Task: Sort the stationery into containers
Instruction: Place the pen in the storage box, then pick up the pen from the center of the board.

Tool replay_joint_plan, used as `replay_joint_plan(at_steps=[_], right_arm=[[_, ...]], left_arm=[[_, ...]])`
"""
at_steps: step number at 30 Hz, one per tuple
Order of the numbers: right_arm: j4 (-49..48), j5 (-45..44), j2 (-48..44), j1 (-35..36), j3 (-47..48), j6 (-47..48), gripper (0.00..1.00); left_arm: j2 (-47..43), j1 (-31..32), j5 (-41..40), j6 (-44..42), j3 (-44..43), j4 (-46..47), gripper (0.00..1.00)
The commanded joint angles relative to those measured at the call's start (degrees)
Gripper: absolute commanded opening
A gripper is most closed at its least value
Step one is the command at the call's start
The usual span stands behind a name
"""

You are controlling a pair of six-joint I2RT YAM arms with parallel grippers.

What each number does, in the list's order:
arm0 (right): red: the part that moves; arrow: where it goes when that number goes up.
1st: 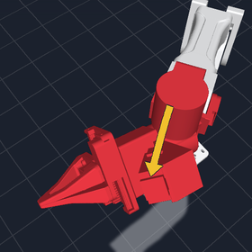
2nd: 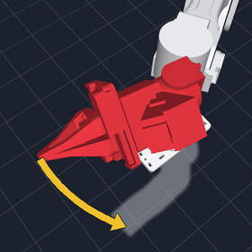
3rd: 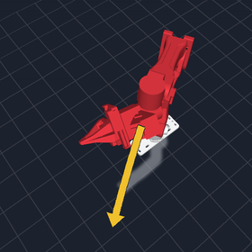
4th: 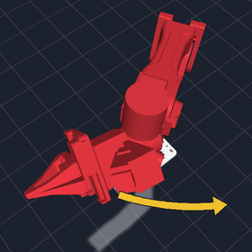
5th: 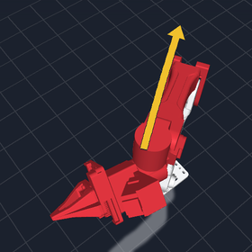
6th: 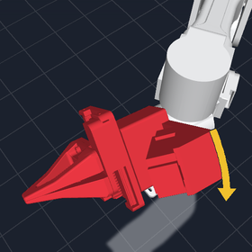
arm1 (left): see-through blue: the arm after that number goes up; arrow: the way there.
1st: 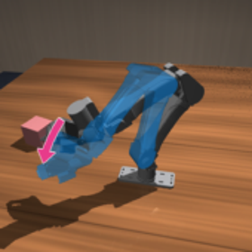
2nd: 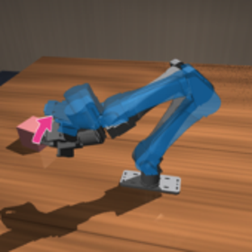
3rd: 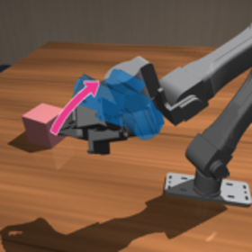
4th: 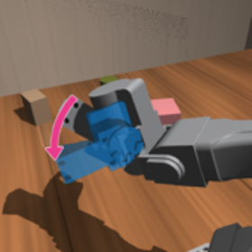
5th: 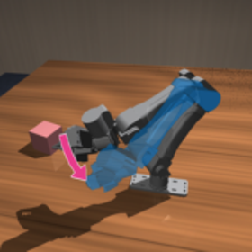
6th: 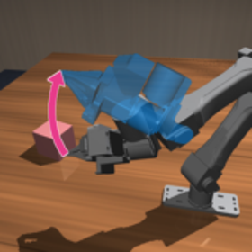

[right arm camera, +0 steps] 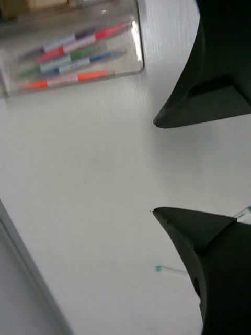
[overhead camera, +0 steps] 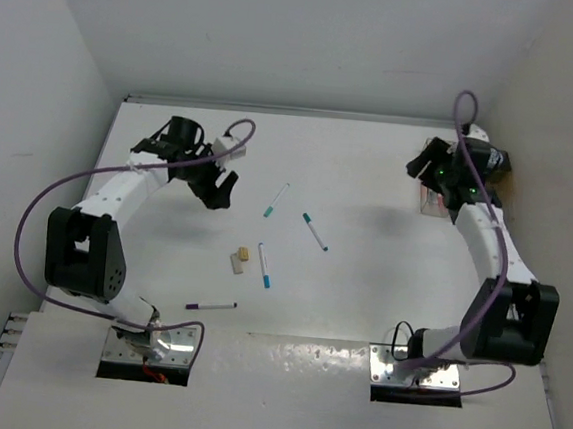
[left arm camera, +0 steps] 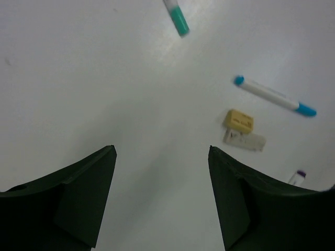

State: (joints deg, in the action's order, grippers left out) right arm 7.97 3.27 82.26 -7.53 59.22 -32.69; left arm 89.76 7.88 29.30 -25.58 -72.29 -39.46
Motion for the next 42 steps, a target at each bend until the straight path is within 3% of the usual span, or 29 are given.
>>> replay_joint_plan(at_steps=[1,6,10,15,20,24,30,38,42], right_arm=[[1.9,-0.5,-5.5,6.2,-4.8,12.1,0.58],[5.8,-1.0,-10.9,14.0,-8.8,14.0,0.53],[7.4,-1.6,-12.8,15.2,-10.8,14.4,0.53],[8.0,-2.9,-13.1,14.3,-11.8,15.7,0.53],[7.9,-2.9,-12.4,12.9,-11.8,14.8,0.52],[8.5,-2.8,-11.4,11.8,-11.1,14.4,0.52],[9.5,-2.3,-10.8,10.5,-10.2,14.1,0.52],[10.2,-1.8,-10.5,9.6,-9.7,13.6,0.49],[10.3,-1.5,-10.6,9.6,-9.7,13.6,0.48]], left_arm=[[-4.8,3.8,-4.4,-14.9,5.5,-6.7,0.77],[-11.1,7.7,-1.2,-29.5,15.9,-12.2,0.66],[-13.5,10.3,-2.1,-34.1,19.1,-16.3,0.63],[-17.9,15.5,-9.2,-37.2,26.8,-16.2,0.63],[-20.4,23.5,-9.2,-34.0,31.7,-14.5,0.64],[-21.5,33.7,-12.4,-27.0,34.8,-9.9,0.69],[-17.8,43.3,-16.2,-20.6,36.4,-3.8,0.7],[-8.5,46.5,-19.5,-13.5,34.0,2.6,0.53],[-5.4,47.0,-20.4,-12.8,33.8,4.0,0.36]])
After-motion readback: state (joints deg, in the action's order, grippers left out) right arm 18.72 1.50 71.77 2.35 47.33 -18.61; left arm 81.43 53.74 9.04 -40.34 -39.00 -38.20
